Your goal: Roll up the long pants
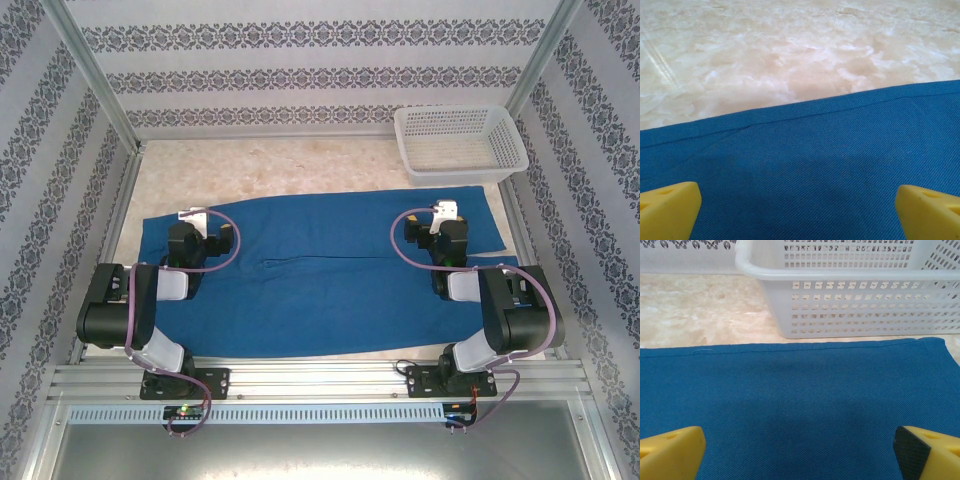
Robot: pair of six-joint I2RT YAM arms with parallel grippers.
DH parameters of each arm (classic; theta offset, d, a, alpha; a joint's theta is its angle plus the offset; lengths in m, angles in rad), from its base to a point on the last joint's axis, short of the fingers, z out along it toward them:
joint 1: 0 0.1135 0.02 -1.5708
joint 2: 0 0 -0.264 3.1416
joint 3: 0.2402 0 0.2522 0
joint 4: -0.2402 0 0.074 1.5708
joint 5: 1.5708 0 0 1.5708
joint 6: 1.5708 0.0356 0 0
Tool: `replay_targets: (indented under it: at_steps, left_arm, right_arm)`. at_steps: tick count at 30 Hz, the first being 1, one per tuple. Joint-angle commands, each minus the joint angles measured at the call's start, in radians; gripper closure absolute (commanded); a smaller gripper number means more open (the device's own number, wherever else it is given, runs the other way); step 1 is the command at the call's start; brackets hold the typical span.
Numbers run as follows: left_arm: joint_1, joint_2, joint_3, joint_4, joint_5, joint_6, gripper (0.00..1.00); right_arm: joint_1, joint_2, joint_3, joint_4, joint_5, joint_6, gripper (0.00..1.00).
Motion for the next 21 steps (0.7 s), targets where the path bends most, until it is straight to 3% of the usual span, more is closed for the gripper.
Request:
replay_targets:
  at_steps: [1, 11, 13, 14, 15, 17, 19, 21]
  left_arm:
    - [-0.002, 0.004, 0.007, 0.037, 0.012, 0.017, 0.00]
    - [-0.002, 0.004, 0.009, 0.036, 0.011, 0.017, 0.00]
    - [-0.006, -0.005, 0.015, 0.019, -0.042, 0.007, 0.00]
    - [-0.009, -0.034, 0.028, -0.021, -0.099, -0.013, 0.00]
    - [-0.015, -0.068, 0.064, -0.139, -0.197, -0.046, 0.00]
    - [-0.009, -0.124, 0.228, -0.452, -0.343, -0.117, 0.00]
    - [-0.002, -0.153, 0.358, -0.659, -0.379, -0.206, 0.00]
    - [0.041, -0.152, 0.509, -0.908, -0.311, -0.351, 0.00]
  right_arm:
    - [-0.007, -0.008, 0.003, 0.028, -0.011, 0.012, 0.02]
    - [-0.003, -0.013, 0.003, 0.031, 0.002, 0.010, 0.02]
    - [0.008, -0.046, 0.018, -0.011, 0.073, 0.020, 0.02]
    - [0.028, -0.096, 0.052, -0.115, 0.180, 0.029, 0.02]
    - [0.035, -0.146, 0.108, -0.265, 0.247, 0.047, 0.02]
    - [0.025, -0.226, 0.230, -0.507, 0.265, 0.087, 0.02]
    - [0.024, -0.278, 0.319, -0.647, 0.230, 0.109, 0.02]
    - [0.014, -0.313, 0.398, -0.767, 0.152, 0.141, 0.02]
